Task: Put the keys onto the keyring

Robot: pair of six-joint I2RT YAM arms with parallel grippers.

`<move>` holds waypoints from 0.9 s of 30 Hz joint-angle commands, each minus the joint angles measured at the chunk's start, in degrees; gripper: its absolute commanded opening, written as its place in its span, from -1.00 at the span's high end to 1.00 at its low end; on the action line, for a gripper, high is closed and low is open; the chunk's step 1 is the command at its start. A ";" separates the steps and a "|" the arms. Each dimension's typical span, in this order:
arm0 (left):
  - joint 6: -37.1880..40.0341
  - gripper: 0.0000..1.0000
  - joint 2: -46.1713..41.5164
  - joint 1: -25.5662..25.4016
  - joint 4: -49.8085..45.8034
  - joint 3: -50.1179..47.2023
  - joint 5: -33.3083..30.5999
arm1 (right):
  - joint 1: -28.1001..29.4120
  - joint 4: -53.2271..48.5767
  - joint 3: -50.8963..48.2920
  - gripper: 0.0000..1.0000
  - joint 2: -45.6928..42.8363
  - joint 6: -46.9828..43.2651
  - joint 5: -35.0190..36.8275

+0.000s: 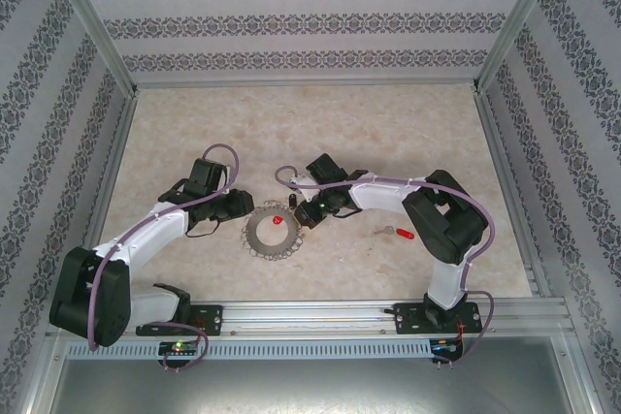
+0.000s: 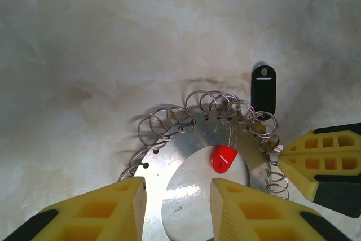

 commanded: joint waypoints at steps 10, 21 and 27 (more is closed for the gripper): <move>1.43 0.32 -9.20 -0.73 -1.82 -0.16 1.82 | 3.49 0.58 -2.67 1.00 -14.68 -9.22 -1.44; 5.48 0.47 -22.80 -8.56 3.21 -0.24 9.56 | 5.56 4.47 -6.98 1.00 -31.32 -14.89 -8.66; 6.60 0.36 -33.92 -14.48 16.63 -5.16 14.23 | 5.53 5.02 -6.97 1.00 -37.76 -15.47 -14.16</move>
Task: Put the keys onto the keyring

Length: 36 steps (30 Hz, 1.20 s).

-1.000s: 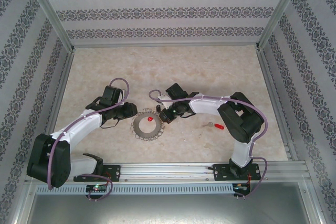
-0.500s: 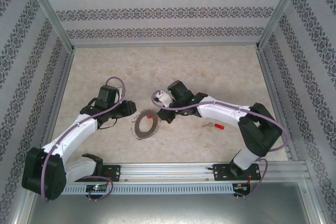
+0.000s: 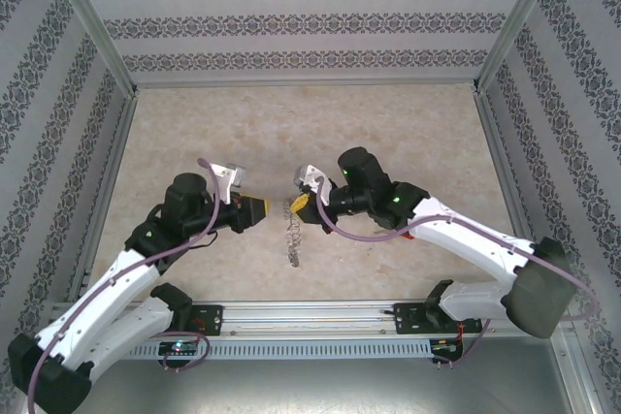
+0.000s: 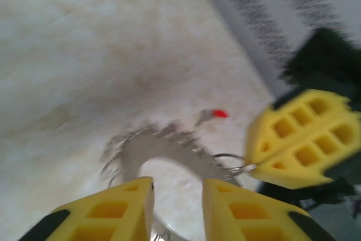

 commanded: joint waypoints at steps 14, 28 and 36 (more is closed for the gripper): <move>13.87 0.13 -4.92 -9.35 19.37 -3.49 7.52 | 0.41 5.71 -0.76 1.00 -8.66 -0.88 -14.63; 22.58 0.32 -3.47 -13.29 18.18 -2.35 7.17 | -0.71 6.09 -1.48 1.00 -8.10 -1.05 -17.79; 23.64 0.50 -2.36 -13.71 18.18 -1.30 7.34 | -0.79 5.48 -1.39 1.00 -7.96 -1.35 -18.74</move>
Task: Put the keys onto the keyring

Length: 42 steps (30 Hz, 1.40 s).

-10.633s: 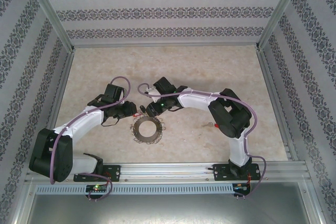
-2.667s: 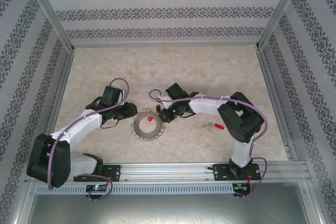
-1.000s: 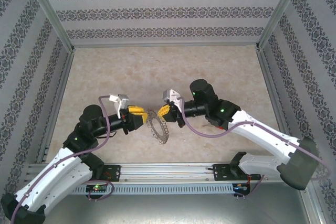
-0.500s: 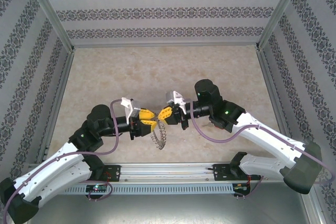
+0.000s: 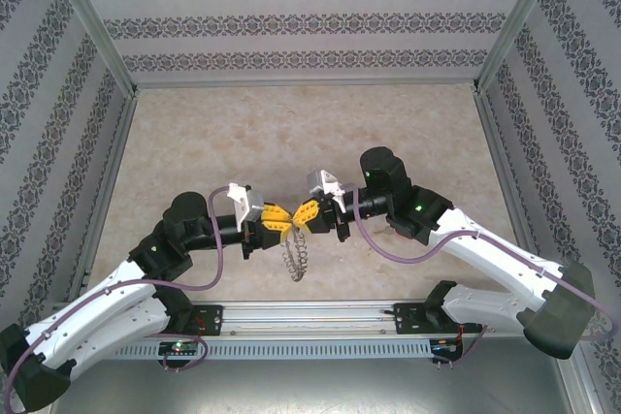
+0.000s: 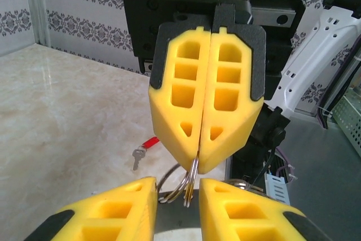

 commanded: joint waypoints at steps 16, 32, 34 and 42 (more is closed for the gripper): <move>4.78 1.00 1.61 -1.47 0.14 3.25 1.09 | -0.34 2.35 -0.59 1.00 -0.72 -0.06 -1.83; 8.91 1.00 -0.32 -1.50 -1.30 3.44 2.91 | 1.27 4.28 -9.99 0.47 -10.66 1.47 9.98; 9.81 1.00 -0.61 -1.75 -2.07 3.67 3.14 | 1.71 4.95 -9.95 0.51 -10.44 1.37 9.13; 17.77 1.00 -0.43 -5.74 -10.13 7.32 -2.25 | 3.30 6.35 -9.71 0.65 -9.65 1.32 8.50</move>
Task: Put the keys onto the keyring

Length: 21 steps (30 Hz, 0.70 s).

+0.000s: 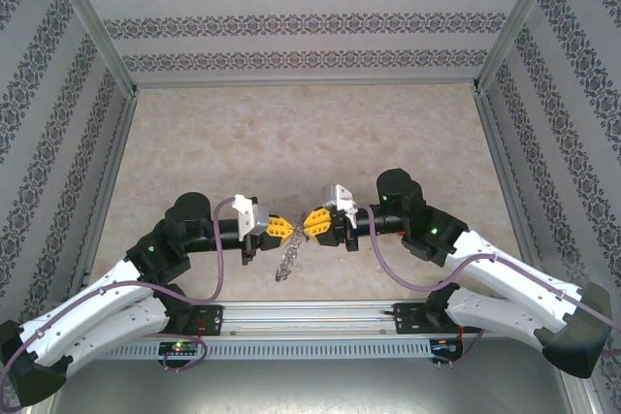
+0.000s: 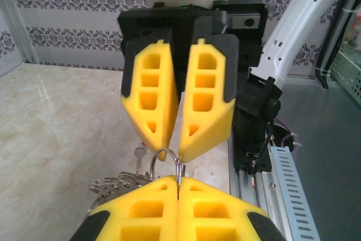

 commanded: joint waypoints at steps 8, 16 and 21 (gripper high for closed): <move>4.03 1.00 -0.53 -1.61 0.73 2.20 -2.09 | 0.90 3.00 -1.57 0.70 0.96 -0.09 -0.63; -0.70 1.00 -0.45 -1.53 9.52 -1.11 -0.24 | 2.29 7.06 -3.37 0.73 -1.10 2.80 -1.05; -2.94 1.00 0.07 -1.53 13.27 -2.27 0.44 | 2.57 9.30 -3.87 0.75 -1.77 3.67 -0.75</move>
